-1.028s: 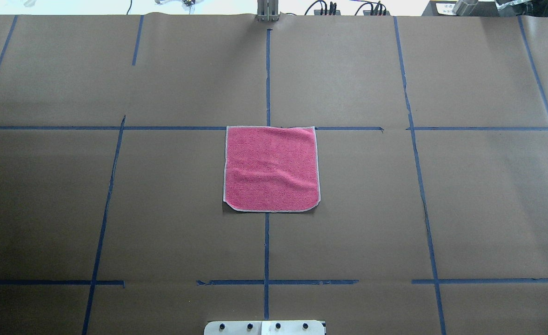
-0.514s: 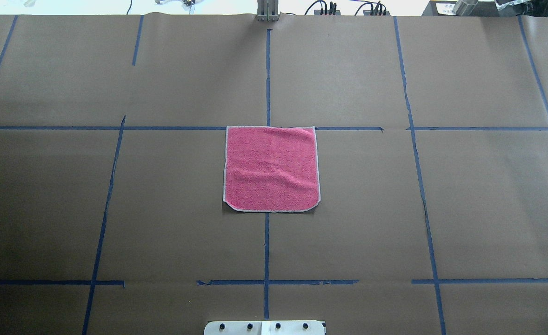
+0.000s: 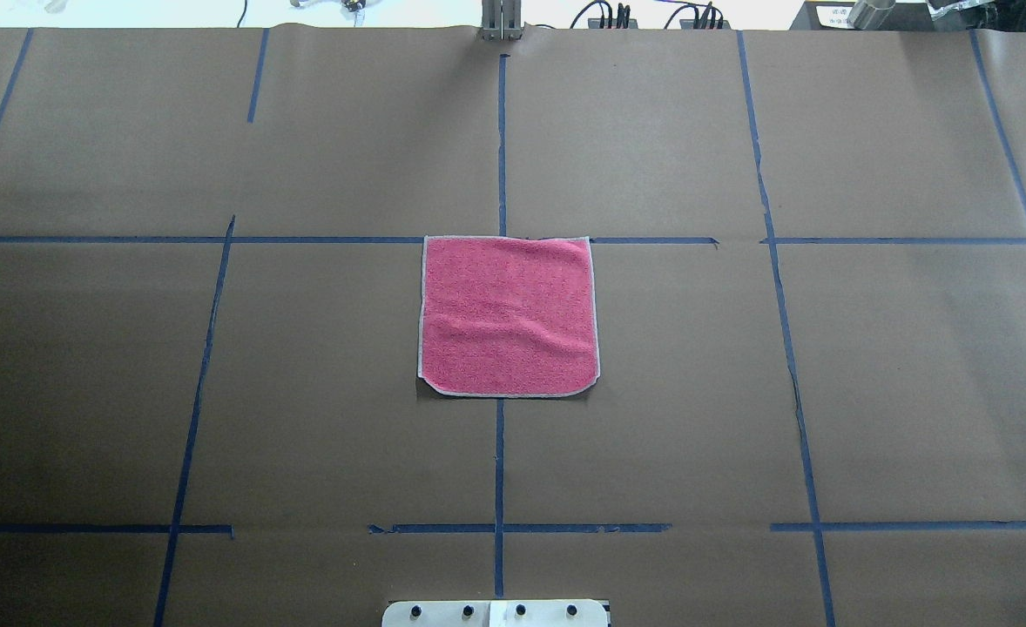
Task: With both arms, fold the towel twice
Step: 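Move both grippers down toward the near corners of the pink towel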
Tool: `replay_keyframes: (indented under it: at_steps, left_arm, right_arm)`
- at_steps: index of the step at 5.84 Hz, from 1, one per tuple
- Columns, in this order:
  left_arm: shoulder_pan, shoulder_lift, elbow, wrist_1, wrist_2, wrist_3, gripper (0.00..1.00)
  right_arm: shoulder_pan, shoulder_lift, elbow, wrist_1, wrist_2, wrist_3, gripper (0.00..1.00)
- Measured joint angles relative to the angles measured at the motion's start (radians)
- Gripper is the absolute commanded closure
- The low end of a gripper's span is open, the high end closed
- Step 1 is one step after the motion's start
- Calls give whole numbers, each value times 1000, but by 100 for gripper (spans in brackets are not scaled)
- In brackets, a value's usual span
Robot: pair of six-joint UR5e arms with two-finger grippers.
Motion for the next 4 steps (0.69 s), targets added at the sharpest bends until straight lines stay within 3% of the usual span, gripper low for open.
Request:
replay_keyframes:
  at_steps: [2, 4]
  left_arm:
    - [75, -21, -50, -2, -2, -124, 0]
    - [265, -60, -173, -3, 5, -448, 0]
  right_arm:
    - [-73, 27, 44, 0, 1, 80, 0]
    - [-219, 78, 156, 3, -1, 382, 0]
